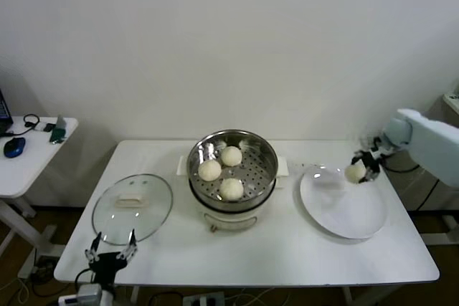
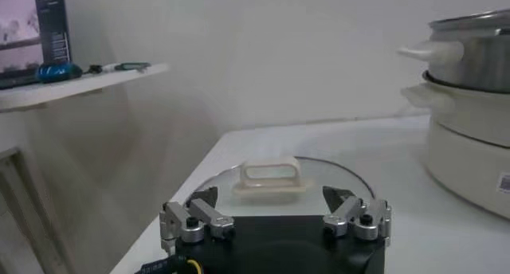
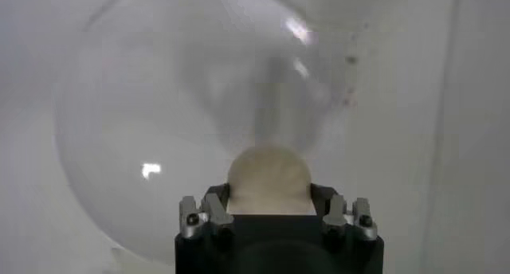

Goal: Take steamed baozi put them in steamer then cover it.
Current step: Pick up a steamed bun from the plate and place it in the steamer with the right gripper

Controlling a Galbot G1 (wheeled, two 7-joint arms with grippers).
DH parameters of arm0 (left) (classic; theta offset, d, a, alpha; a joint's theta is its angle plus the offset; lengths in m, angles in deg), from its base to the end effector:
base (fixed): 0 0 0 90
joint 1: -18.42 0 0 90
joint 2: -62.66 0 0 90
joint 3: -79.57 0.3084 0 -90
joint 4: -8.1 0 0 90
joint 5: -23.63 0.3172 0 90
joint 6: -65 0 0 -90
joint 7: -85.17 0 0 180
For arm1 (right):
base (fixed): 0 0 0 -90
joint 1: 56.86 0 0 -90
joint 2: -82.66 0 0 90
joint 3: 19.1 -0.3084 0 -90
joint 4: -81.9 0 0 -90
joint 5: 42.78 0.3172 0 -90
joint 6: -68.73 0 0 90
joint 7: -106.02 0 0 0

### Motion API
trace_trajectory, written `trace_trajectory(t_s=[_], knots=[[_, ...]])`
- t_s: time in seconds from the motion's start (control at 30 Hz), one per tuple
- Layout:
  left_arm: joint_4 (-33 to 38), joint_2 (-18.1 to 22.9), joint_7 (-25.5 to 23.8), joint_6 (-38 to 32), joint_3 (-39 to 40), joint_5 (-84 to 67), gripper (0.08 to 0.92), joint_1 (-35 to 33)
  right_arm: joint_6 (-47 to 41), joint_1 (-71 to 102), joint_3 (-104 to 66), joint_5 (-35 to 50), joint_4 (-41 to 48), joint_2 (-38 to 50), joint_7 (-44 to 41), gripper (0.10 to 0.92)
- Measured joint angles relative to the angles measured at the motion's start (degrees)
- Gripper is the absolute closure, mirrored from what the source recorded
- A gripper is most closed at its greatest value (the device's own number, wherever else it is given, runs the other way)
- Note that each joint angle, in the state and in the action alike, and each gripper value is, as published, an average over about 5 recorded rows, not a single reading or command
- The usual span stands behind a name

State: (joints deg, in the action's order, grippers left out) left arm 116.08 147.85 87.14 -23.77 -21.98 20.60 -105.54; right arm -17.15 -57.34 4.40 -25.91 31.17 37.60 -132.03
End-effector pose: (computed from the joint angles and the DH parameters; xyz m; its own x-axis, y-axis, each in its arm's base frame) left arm 0.1308 0.0778 -0.3349 -0.9425 -0.1994 0.2681 -0.1671 0.9761 0.1388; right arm 0.5203 -0.2003 -0.0936 -0.2447 -0.0739 0.9668 -0.9623 -0.1036 -0.2515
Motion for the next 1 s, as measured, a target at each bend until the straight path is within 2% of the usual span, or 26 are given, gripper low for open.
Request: trace_trajectory(t_s=[0.27,0.5,0.7,1.0], knots=[[0.23,0.07,-0.2,0.03,0.94,0.53,0.177,-0.22,-6.77,-19.32,9.88,15.22,-14.51,-2.9,0.61,0.355],[0.74,0.07,-0.17,-0.02,0.95,0.47,0.177,-0.47,-12.87,-25.21,11.3,23.7,-23.83,-7.67,3.8,0.354],[1.15,-0.12,-0.17,0.1,0.54,0.18,0.177,-0.76,-16.13,-23.47,11.56,26.0,-26.77,-12.19,6.68,0.354],[1.31,-0.42,-0.15,0.31,-0.2,-0.49,0.177,-0.69,-18.62,-16.82,11.75,23.88,-26.14,-16.63,9.7,0.349]])
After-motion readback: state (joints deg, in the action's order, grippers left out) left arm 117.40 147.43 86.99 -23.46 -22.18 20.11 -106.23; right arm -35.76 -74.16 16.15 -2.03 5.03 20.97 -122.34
